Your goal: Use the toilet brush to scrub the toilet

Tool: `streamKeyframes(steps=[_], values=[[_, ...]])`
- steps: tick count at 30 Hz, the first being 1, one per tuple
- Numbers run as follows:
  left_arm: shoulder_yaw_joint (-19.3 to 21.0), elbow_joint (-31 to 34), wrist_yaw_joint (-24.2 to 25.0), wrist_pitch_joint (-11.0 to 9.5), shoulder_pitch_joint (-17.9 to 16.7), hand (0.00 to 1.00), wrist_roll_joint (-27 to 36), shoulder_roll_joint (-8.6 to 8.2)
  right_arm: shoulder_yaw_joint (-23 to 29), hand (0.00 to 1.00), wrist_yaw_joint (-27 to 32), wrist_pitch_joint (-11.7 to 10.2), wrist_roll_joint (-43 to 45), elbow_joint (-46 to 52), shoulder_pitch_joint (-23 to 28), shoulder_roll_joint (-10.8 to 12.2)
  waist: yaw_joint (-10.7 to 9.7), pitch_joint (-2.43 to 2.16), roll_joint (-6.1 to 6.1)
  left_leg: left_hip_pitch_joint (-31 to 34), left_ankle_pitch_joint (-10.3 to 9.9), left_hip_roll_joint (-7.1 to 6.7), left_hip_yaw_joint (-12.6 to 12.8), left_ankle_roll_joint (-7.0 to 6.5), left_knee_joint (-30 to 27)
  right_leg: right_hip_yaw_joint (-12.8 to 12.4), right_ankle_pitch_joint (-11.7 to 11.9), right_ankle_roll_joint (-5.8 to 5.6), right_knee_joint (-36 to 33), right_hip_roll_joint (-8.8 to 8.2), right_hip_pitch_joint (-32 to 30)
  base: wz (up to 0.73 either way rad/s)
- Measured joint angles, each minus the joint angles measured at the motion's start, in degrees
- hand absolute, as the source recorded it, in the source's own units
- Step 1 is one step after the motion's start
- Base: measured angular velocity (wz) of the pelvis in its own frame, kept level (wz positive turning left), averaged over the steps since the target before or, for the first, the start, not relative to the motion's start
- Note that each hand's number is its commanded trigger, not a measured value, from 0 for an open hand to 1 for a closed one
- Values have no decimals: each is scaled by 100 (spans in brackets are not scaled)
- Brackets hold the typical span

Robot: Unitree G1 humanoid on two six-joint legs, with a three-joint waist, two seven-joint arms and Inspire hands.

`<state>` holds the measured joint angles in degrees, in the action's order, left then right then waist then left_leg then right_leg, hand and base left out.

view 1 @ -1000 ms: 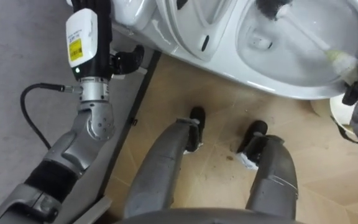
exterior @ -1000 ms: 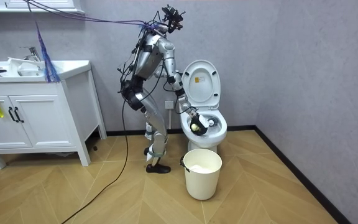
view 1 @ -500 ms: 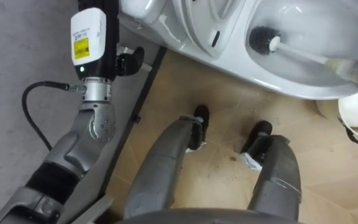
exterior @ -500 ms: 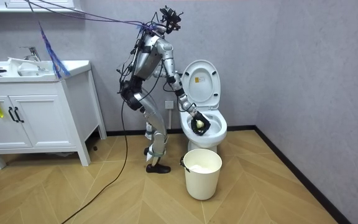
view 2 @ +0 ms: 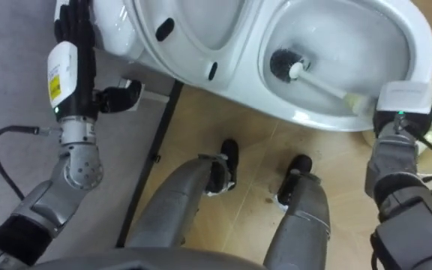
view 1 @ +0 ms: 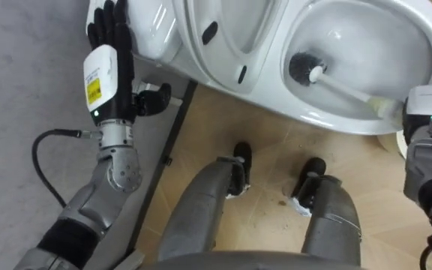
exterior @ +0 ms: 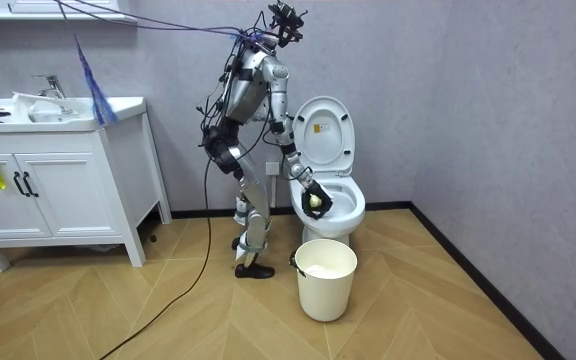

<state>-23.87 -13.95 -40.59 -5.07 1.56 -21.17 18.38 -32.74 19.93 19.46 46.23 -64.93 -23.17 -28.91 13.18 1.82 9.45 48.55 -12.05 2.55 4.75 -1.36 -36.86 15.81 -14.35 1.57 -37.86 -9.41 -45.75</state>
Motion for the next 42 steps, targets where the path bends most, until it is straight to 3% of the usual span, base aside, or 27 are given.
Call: streamKeyframes(steps=[2, 4, 6, 9, 12, 18, 23, 32, 38, 42], values=[[-94, 93, -14, 27, 81, 0, 151, 81, -336, 100, 79, -31, -498, -78, -106, -117, 43, 26, -37, 39, -1, 16, 55, 0, -12, -13, -3, 6, -42, -39, -67, 0], [-179, 229, -65, 34, 163, 0, 329, 206, -464, 100, 302, -213, -1346, -252, -271, -176, 28, 69, -138, 126, -4, -26, 69, -7, -10, -19, -30, 17, -192, -101, -205, 5], [-231, 411, -129, 26, 258, 0, 334, 418, -162, 100, 496, -588, -2836, -404, -413, -181, -2, 100, -346, 293, 6, -53, 111, -28, -103, -94, -90, 12, -439, -203, -451, 13], [-223, 532, -161, -13, 326, 0, 294, 555, 460, 100, 450, -882, -4821, -526, -584, -324, -43, 121, -489, 527, 25, -120, 169, -69, -201, -210, -91, 6, -659, -279, -775, 1], [-188, 628, -362, -12, 386, 0, 296, 551, 510, 100, 603, -994, -5937, -381, -583, -347, -144, 132, -570, 807, 63, -226, 288, -130, -338, -348, -155, 3, -1026, -464, -1193, 11], [-103, 544, -431, 12, 543, 0, 307, 556, 509, 100, 257, -988, -7403, -245, -570, -154, -324, 135, -614, 1002, 57, -238, 303, -169, -607, -498, -166, -27, -1264, -461, -1412, 0], [-186, 122, -538, -31, 819, 0, 311, 500, 509, 100, 153, -977, -8263, -145, -485, 63, -405, 131, -608, 980, 73, -230, 315, -208, -676, -447, -146, -41, -1302, -490, -1346, 1], [-209, -307, -453, -30, 821, 0, 268, 462, 606, 100, -619, -801, -8999, -241, -423, 250, -486, 127, -593, 580, 65, -294, 291, -231, -578, -399, -123, -79, -1173, -531, -930, -1], [-93, -356, -189, -13, 360, 0, 293, 464, 796, 100, -986, -797, -8608, -680, -333, 243, -448, 119, -579, 187, 58, -326, 249, -252, -369, -305, -134, -135, -953, -550, -501, 1], [-68, -556, 162, 70, -46, 0, 571, 437, 957, 100, -1285, -813, -8758, -818, 31, 299, -346, 122, -592, -412, -16, -330, 252, -253, -133, -241, -167, -190, -701, -532, 96, -1]])
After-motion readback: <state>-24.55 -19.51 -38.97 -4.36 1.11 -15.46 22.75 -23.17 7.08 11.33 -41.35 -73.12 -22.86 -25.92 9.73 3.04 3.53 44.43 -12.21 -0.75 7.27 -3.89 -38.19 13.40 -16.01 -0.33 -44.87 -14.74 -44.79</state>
